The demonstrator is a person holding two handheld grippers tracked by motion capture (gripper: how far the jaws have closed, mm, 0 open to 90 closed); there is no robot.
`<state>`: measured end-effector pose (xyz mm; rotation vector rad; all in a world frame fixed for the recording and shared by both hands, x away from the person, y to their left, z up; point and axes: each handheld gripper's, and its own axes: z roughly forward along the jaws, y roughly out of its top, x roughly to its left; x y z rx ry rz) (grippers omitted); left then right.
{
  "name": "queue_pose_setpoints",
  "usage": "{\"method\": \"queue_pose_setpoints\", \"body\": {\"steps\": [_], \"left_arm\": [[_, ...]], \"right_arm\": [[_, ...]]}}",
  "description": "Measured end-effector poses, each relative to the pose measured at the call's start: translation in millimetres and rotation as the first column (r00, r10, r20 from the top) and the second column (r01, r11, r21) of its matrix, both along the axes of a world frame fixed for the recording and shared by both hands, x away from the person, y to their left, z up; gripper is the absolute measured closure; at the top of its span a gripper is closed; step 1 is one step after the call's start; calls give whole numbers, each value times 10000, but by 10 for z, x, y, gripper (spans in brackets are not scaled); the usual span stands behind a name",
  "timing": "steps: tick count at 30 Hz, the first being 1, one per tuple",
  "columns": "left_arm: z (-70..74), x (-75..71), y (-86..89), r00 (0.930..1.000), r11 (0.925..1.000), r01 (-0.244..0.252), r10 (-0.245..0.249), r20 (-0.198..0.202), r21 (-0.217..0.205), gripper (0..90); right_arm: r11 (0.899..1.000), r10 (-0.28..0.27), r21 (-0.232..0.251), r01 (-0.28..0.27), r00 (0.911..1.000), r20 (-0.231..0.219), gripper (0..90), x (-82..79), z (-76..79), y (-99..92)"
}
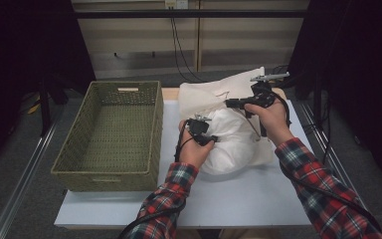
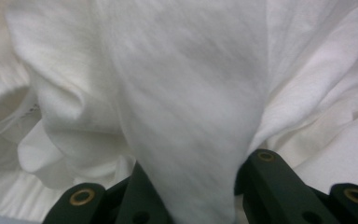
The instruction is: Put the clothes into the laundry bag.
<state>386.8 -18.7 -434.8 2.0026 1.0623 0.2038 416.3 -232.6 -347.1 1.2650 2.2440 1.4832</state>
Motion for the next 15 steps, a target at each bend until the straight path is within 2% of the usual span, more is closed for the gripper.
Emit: {"method": "queue_pose_setpoints", "body": {"steps": [2, 4, 5, 9, 11, 13, 15], "left_arm": [[42, 21, -29, 9998, 9999, -125, 126, 181, -86, 771], [75, 35, -56, 9996, 9992, -171, 179, 233, -350, 773], [94, 32, -93, 9995, 9993, 0, 11, 312, -370, 774], [108, -20, -236, 9983, 9968, 559, -550, 176, -566, 774], [93, -15, -276, 9990, 9960, 429, -421, 118, -785, 774], [86, 7, -282, 9989, 9962, 450, -437, 196, -741, 774], [89, 27, -271, 9992, 9948, 351, -330, 234, -961, 774]], "right_arm": [[10000, -14, 38, 14, 10000, 1, 881, -7, 8, 1], [10000, 17, 46, -17, 10000, 32, 882, -12, 13, 0], [9999, 6, 137, -6, 10000, 7, 881, -14, 14, 3], [9998, 68, 175, -70, 9999, 111, 882, -14, 33, 25], [9999, 110, 91, -111, 9999, 88, 882, -9, 35, 37], [9999, 85, 117, -86, 10000, 51, 882, -18, 36, 29], [9997, 132, 191, -133, 9999, 24, 882, -32, 35, 9]]}}
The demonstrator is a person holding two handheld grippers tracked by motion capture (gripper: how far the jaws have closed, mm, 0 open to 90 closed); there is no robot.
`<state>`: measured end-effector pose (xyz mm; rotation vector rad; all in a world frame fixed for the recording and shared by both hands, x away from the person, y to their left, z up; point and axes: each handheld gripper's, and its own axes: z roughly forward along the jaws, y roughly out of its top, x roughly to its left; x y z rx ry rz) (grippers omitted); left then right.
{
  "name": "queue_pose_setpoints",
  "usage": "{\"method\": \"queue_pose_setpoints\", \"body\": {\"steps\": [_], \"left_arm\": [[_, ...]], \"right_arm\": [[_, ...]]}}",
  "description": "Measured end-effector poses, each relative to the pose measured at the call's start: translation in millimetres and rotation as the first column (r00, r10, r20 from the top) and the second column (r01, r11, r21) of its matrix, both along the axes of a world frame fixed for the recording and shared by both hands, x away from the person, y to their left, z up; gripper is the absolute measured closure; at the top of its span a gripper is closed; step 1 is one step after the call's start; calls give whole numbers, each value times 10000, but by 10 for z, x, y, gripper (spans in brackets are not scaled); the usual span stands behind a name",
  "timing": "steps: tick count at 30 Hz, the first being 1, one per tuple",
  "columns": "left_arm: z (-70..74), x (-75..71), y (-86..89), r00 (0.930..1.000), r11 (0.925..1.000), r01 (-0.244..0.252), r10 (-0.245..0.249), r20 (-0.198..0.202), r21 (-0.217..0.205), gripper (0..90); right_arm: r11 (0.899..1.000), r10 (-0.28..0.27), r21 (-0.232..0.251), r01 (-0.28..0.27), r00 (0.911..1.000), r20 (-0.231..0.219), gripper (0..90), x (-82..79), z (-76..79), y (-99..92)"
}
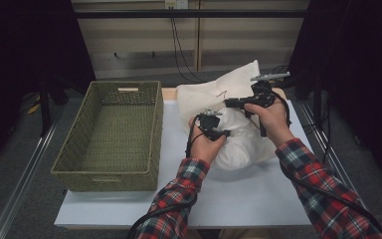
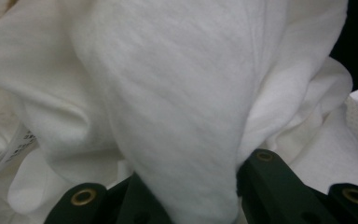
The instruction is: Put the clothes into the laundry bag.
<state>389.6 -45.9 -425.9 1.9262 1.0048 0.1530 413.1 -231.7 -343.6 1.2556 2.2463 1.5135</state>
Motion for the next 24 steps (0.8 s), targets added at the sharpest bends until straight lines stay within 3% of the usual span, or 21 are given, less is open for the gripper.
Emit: {"method": "queue_pose_setpoints", "body": {"steps": [6, 9, 16, 20, 24], "left_arm": [[149, 61, 125, 9958, 9978, -651, 639, 657, 160, 782], [210, 82, 191, 9902, 9942, -1005, 962, 1011, 381, 787], [317, 98, 329, 9782, 9893, -1426, 1362, 1569, 303, 802], [244, 85, 257, 9899, 9959, -871, 839, 1142, 225, 802], [98, 68, 141, 9927, 9975, -694, 679, 997, 114, 801]], "right_arm": [[9999, 62, 148, -62, 10000, 16, 882, -38, 22, -41], [9996, 82, 269, -84, 9999, 71, 882, -53, 33, -43], [9982, 205, 569, -213, 9997, 147, 882, -83, 96, -29], [9988, 118, 465, -121, 9999, 73, 883, -78, 115, -9], [9991, 163, 387, -159, 9998, -85, 883, -74, 83, 20]]}}
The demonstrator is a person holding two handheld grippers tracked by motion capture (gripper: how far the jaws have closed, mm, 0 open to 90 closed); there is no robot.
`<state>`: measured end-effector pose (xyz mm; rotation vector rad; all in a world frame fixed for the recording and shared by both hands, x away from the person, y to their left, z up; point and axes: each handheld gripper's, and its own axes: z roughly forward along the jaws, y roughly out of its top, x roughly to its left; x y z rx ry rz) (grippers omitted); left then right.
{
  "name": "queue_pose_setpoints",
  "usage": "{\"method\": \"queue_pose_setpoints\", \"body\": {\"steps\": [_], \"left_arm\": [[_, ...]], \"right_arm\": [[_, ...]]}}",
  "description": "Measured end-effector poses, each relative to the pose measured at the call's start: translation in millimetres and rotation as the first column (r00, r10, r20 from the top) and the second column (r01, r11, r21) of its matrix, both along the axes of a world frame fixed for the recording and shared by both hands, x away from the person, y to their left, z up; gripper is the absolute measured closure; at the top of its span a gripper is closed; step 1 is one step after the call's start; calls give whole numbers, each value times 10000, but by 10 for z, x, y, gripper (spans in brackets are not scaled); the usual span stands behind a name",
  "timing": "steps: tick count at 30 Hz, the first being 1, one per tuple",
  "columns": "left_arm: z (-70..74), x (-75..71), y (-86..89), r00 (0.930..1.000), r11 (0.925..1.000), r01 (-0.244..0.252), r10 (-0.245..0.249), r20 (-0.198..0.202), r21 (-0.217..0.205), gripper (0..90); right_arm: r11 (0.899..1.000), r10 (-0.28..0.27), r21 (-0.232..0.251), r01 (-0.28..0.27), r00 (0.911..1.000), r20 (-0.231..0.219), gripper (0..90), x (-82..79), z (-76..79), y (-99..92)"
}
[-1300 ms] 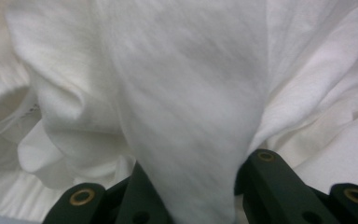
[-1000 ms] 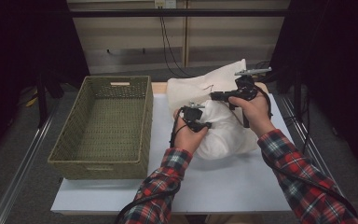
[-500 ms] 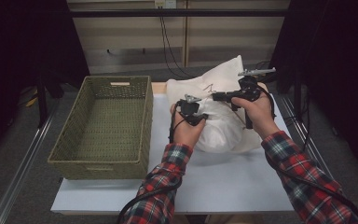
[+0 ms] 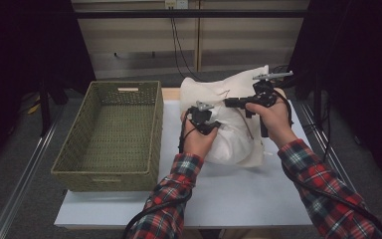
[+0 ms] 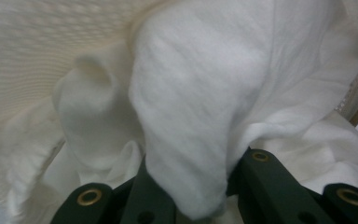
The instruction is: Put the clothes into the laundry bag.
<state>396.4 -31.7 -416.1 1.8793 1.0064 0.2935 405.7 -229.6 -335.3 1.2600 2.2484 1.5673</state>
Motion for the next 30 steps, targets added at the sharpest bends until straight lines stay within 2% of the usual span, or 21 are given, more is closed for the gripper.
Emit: {"method": "queue_pose_setpoints", "body": {"steps": [1, 6, 9, 10, 11, 13, 14, 15, 16, 18, 19, 22, 24, 25, 27, 28, 29, 30], "left_arm": [[-33, -5, -35, 9998, 9999, 162, -161, -130, 11, 801], [-60, 16, -56, 9998, 9995, -120, 125, 151, -280, 799], [35, 58, 1, 9956, 9982, -468, 498, 788, -384, 800], [55, 64, 7, 9945, 9973, -526, 569, 878, -504, 800], [62, 79, 8, 9924, 9978, -508, 553, 1102, -431, 800], [12, 110, -33, 9964, 9995, -296, 303, 792, -99, 791], [-16, 120, -51, 9988, 9999, -129, 131, 467, -62, 774], [-52, 114, -63, 9988, 9998, -150, 155, 466, -96, 757], [-62, 107, -58, 9982, 9999, -156, 151, 572, 75, 721], [-72, 112, -42, 10000, 10000, -45, 45, 66, 42, 660], [-70, 111, -39, 9999, 9999, -142, 142, -13, 73, 621], [-27, 97, 15, 9997, 9993, -179, 185, -171, 340, 417], [4, 77, 45, 9990, 9995, -43, 57, -434, 309, 281], [16, 61, 59, 9987, 9994, -13, 31, -507, 360, 251], [33, 10, 87, 9990, 9992, -6, 24, -442, 395, 174], [41, -8, 103, 9989, 9985, 0, 25, -470, 545, 147], [44, -31, 119, 9986, 9993, -85, 103, -512, 366, 104], [61, -63, 163, 9990, 9988, -3, 25, -444, 491, 90]], "right_arm": [[10000, 8, 1, -8, 10000, -10, 883, 1, -7, 6], [10000, 17, -20, -17, 10000, -5, 883, -1, -17, 10], [10000, 12, 79, -12, 10000, -39, 882, -10, -8, -11], [9999, -5, 163, 4, 10000, 24, 882, -11, -5, -25], [9997, -25, 232, 24, 10000, 31, 882, -12, -3, -32], [9997, -86, 227, 86, 10000, 8, 882, -6, 7, -51], [9999, -80, 111, 80, 10000, 27, 883, -2, 4, -52], [9999, -112, 44, 112, 9999, -2, 882, -1, 0, -49], [9999, -100, -101, 100, 9999, 7, 882, 4, -18, -50], [9999, -102, -27, 102, 9999, -23, 882, 10, -46, -63], [9999, -142, -86, 142, 9999, -63, 882, 13, -59, -66], [9997, -214, -149, 213, 9998, -62, 881, 21, -95, -71], [9995, -265, -185, 264, 9996, -53, 881, 30, -110, -61], [9995, -224, -228, 222, 9997, -75, 881, 37, -119, -57], [9992, -258, -309, 256, 9997, -59, 880, 47, -129, -49], [9993, -272, -277, 270, 9996, -69, 880, 55, -139, -44], [9992, -261, -289, 259, 9996, -54, 880, 58, -145, -44], [9993, -221, -293, 218, 9997, -105, 880, 58, -153, -46]]}}
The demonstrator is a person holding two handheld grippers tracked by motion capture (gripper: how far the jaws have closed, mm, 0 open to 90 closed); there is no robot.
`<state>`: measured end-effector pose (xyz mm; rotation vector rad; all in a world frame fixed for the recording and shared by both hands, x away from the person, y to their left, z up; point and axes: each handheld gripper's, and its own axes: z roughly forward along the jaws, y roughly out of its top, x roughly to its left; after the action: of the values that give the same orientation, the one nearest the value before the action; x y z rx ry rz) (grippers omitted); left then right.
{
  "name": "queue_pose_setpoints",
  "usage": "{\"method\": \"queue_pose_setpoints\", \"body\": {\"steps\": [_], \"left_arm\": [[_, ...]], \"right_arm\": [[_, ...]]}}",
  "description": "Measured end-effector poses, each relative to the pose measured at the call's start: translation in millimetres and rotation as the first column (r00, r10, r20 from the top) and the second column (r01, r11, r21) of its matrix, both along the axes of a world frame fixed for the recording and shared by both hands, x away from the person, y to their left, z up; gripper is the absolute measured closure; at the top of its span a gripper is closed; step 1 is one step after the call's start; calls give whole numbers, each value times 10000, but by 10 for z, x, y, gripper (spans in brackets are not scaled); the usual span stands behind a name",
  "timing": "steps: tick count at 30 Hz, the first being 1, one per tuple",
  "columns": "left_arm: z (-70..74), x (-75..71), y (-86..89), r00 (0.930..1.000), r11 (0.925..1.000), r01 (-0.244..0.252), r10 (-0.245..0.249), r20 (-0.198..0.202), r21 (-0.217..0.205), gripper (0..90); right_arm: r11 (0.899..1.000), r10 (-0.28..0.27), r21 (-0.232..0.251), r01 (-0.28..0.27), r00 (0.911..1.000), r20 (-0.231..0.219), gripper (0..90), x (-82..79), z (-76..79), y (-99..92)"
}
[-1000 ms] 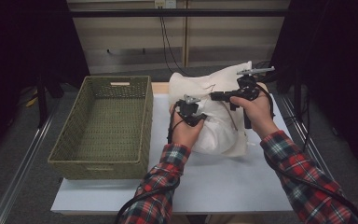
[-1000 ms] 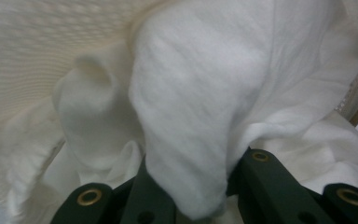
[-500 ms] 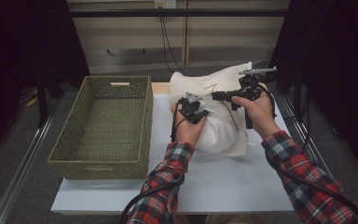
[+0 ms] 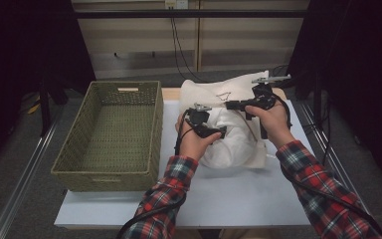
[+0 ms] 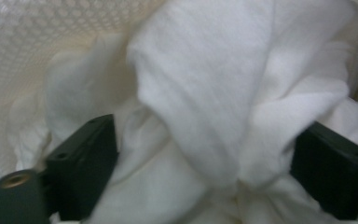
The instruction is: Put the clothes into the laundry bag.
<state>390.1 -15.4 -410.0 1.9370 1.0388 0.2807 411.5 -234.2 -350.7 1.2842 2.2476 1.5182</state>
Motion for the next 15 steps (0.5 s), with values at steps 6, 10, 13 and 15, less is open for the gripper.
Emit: {"method": "queue_pose_setpoints", "body": {"steps": [6, 10, 13, 15], "left_arm": [[-24, -153, 113, 9981, 9940, 314, -257, -554, 1045, 50], [-168, -212, 137, 9942, 9928, 459, -345, -1021, 1109, 73], [-330, -220, 101, 9874, 9937, 744, -616, -1461, 835, 153], [-435, -212, 74, 9827, 9929, 954, -827, -1656, 704, 192]], "right_arm": [[10000, -53, -15, 53, 10000, -61, 879, 12, -56, -4], [10000, 8, -20, -8, 10000, -48, 879, 20, -60, 12], [10000, 46, -15, -47, 9999, -156, 879, 28, -80, 21], [10000, 48, -36, -49, 9998, -177, 879, 25, -84, 29]]}}
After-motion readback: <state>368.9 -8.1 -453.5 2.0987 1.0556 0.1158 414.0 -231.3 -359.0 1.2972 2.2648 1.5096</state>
